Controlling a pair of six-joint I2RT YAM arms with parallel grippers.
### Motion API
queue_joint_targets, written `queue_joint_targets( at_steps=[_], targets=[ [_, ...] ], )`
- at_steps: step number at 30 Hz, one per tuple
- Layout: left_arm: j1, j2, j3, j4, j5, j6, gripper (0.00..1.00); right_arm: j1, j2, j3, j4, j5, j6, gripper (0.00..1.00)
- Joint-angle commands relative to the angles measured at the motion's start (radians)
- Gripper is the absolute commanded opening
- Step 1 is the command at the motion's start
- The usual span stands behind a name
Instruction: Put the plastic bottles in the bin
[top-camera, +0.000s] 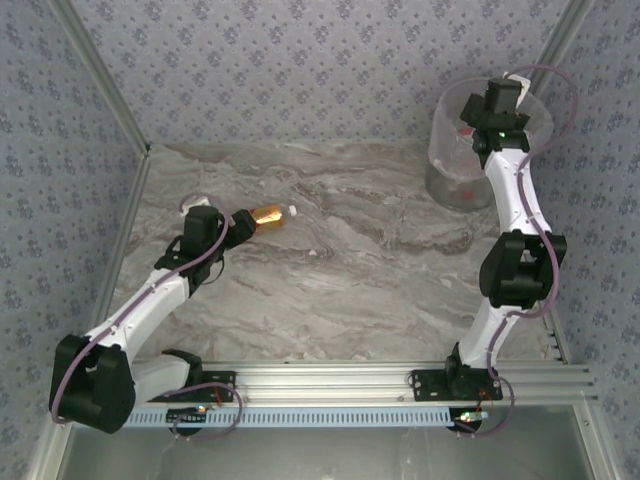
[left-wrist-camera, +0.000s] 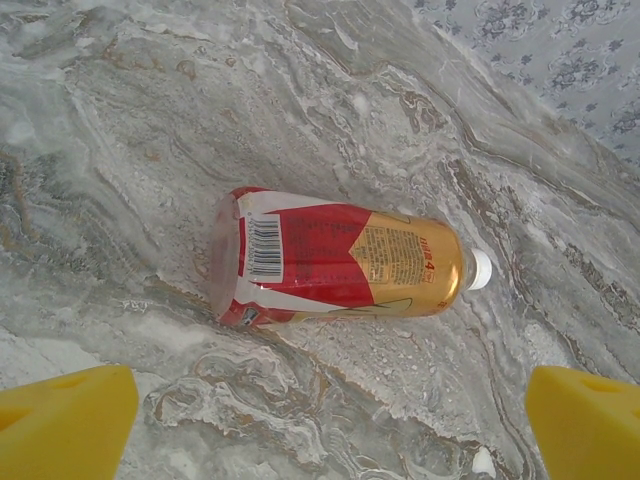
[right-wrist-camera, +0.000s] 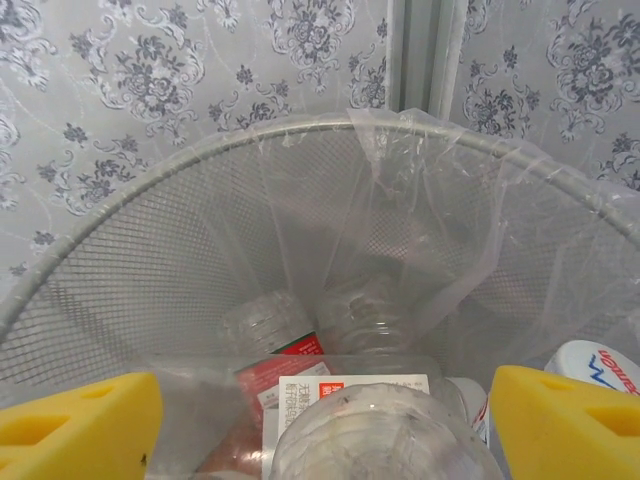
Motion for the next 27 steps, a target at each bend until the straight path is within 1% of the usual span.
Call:
queue_joint_targets(
  at_steps=[1, 3, 5, 7, 10, 13, 17, 19, 24, 27],
  targets=[
    [0.009, 0.016, 0.028, -0.011, 0.002, 0.02, 0.99, -0.004, -0.061, 0.014, -0.028, -0.034, 0.036, 0.9],
    [0.013, 0.024, 0.039, -0.025, 0.006, 0.028, 1.0, -0.004, -0.074, 0.011, -0.03, -0.044, 0.037, 1.0],
    [0.019, 0.032, 0.046, -0.036, 0.012, 0.035, 0.99, -0.005, -0.08, 0.009, -0.029, -0.044, 0.028, 1.0],
    [0.024, 0.039, 0.05, -0.04, 0.019, 0.036, 0.99, -0.02, -0.068, 0.028, -0.054, -0.088, 0.021, 0.99],
    [0.026, 0.048, 0.051, -0.038, 0.027, 0.033, 1.0, -0.053, -0.026, 0.098, -0.157, -0.121, 0.047, 0.96],
    [0.026, 0.053, 0.049, -0.036, 0.035, 0.029, 0.99, -0.078, 0.028, 0.149, -0.241, -0.122, 0.035, 0.9],
    [0.026, 0.055, 0.048, -0.04, 0.035, 0.029, 1.0, -0.088, 0.092, 0.195, -0.359, -0.075, -0.007, 0.82],
    [0.026, 0.055, 0.05, -0.041, 0.033, 0.032, 0.99, -0.09, 0.1, 0.188, -0.378, -0.015, -0.031, 0.79],
    [0.029, 0.062, 0.064, -0.049, 0.034, 0.052, 0.99, -0.085, 0.094, 0.198, -0.395, 0.102, -0.073, 0.78],
    [0.035, 0.086, 0.093, -0.061, 0.036, 0.087, 1.0, -0.075, 0.086, 0.216, -0.396, 0.146, -0.096, 0.81]
  ],
)
